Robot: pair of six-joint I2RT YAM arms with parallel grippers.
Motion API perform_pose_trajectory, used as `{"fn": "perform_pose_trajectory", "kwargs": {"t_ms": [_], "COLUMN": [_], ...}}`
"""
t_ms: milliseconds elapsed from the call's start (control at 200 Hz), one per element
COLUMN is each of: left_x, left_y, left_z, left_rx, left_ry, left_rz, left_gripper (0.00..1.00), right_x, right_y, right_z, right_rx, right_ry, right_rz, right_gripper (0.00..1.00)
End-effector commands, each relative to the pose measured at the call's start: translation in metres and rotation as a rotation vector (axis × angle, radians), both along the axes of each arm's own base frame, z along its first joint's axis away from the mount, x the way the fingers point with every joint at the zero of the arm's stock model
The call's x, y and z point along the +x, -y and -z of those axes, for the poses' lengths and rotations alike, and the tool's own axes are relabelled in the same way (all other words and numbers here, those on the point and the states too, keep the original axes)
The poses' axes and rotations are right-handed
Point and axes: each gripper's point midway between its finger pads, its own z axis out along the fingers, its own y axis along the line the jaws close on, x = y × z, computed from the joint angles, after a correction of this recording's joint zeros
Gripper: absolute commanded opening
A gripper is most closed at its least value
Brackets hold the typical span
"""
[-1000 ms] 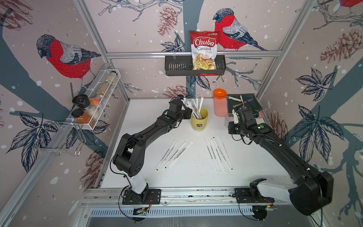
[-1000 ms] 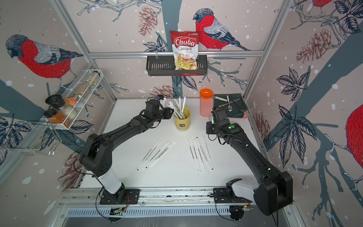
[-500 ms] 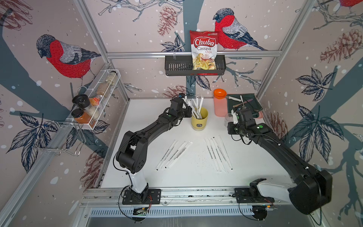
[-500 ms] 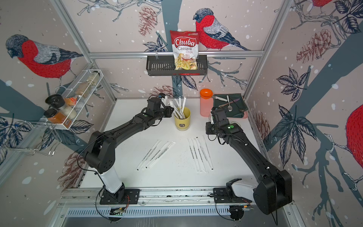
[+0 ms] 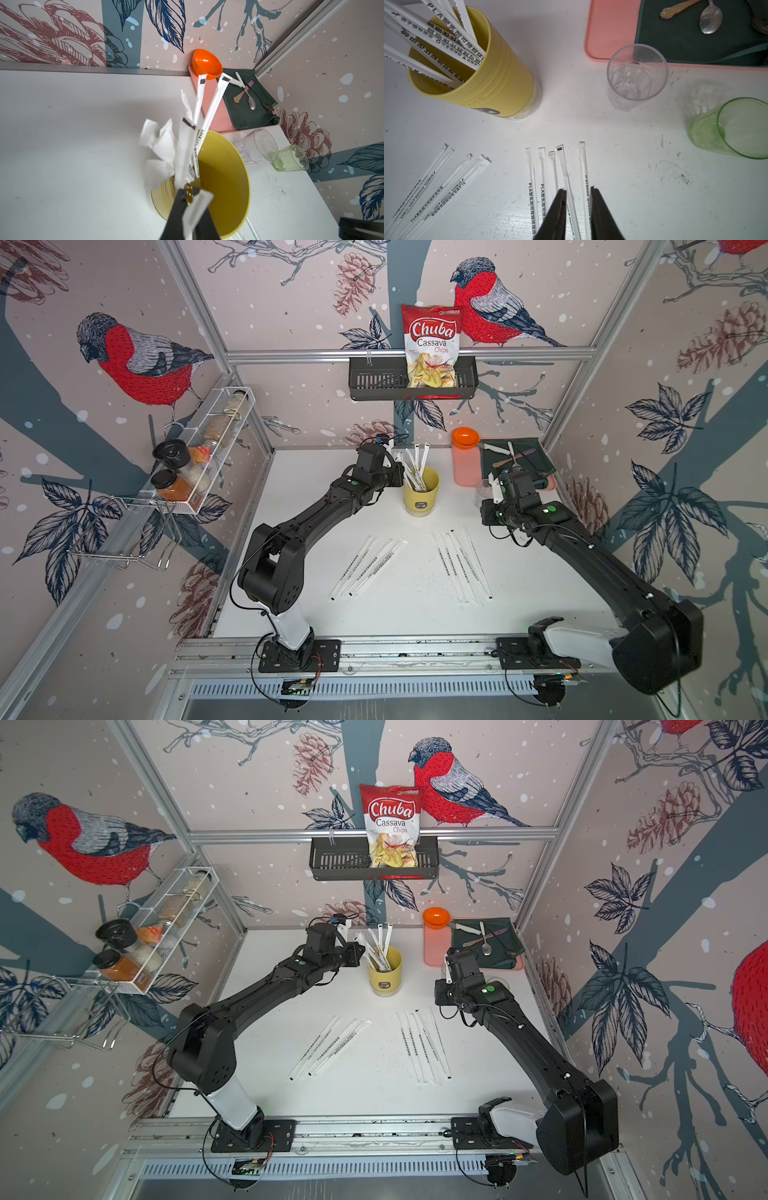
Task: Take the straws out of the storage container
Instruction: Pick up the straw from the container.
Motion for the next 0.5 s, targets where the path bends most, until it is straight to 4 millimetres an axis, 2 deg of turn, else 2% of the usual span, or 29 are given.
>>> {"fn": "perform_pose_trajectory", "kwargs": {"t_ms": [0,340,495], "left_x": [-0.007,-0.033,-0.048], "left_y": [0.001,-0.018,-0.034], "left_z": [-0.018,-0.067,-0.099], "left_rx": [-0.008,0.048,0.061], "left_ry": [0.022,0.064,0.122], "left_rz": [0.028,0.024,-0.001], "left_gripper": [0.10,0.07,0.05], "right_x": [0.000,-0.001,-0.003], "right_y": [-0.003,-0.013,-0.017], "right_z": [-0.004,-0.016,-0.020], "right_rx": [0.016,0.045,0.057], "right_ry": [0.014,0.042,0.057], "right_rz": [-0.009,-0.040,-0.055], "right_gripper": [0.25,0.25,0.25]}}
